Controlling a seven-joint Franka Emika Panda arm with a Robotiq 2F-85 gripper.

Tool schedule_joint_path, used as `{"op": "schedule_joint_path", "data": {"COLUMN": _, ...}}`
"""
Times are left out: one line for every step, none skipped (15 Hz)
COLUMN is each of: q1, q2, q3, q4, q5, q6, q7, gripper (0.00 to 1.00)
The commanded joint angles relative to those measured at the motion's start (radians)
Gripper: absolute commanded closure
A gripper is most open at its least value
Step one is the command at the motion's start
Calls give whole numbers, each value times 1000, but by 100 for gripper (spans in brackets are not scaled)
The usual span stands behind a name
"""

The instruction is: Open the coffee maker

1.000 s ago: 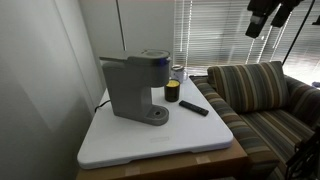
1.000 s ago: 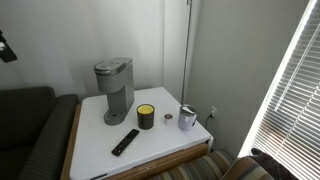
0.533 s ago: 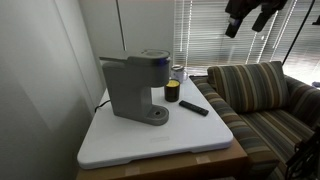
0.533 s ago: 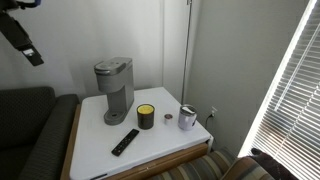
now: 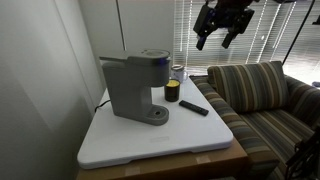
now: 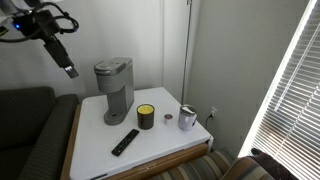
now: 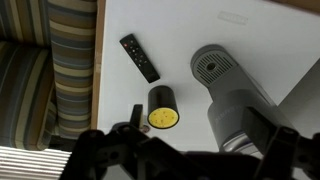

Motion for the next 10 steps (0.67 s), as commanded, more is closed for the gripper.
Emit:
{"op": "schedule_joint_path", "data": {"q1": -4, "q2": 124, "q3": -38, "q4": 62, "q5": -77, "q6": 63, "q7": 87, "gripper": 0}}
{"op": "schedule_joint_path", "data": {"q1": 2, "q2": 141, "q3": -53, "q4": 66, "q5": -92, "q6": 70, "q7": 111, "gripper": 0}}
{"op": "schedule_joint_path", "data": {"q1": 4, "q2": 155, "q3": -67, "q4": 67, "q5": -121, "q6": 76, "q7": 156, "gripper": 17}}
{"op": "schedule_joint_path", "data": {"q1": 10, "q2": 168, "q3": -83, "q4": 68, "q5": -134, "q6": 84, "q7": 190, "gripper": 26}}
{"op": "schedule_joint_path", "data": {"q1": 15, "q2": 179, "q3": -98, "q4": 65, "q5": -155, "q6": 95, "q7": 238, "gripper": 34}}
{"op": "schedule_joint_path", "data": {"q1": 22, "q2": 188, "q3": -111, "q4": 62, "q5": -162, "q6": 111, "q7": 279, "gripper": 40}}
{"op": "schedule_joint_path", "data": {"q1": 30, "q2": 198, "q3": -124, "q4": 60, "q5": -158, "q6": 133, "q7": 313, "gripper": 47}}
{"op": "schedule_joint_path", "data": {"q1": 38, "q2": 207, "q3": -134, "q4": 61, "q5": -158, "q6": 146, "q7": 352, "gripper": 54}}
{"op": "schedule_joint_path", "data": {"q1": 47, "q2": 221, "q3": -142, "q4": 60, "q5": -139, "q6": 176, "q7": 381, "gripper": 62}}
{"op": "schedule_joint_path", "data": {"q1": 58, "q2": 233, "q3": -149, "q4": 59, "q5": -116, "q6": 202, "q7": 403, "gripper": 68}}
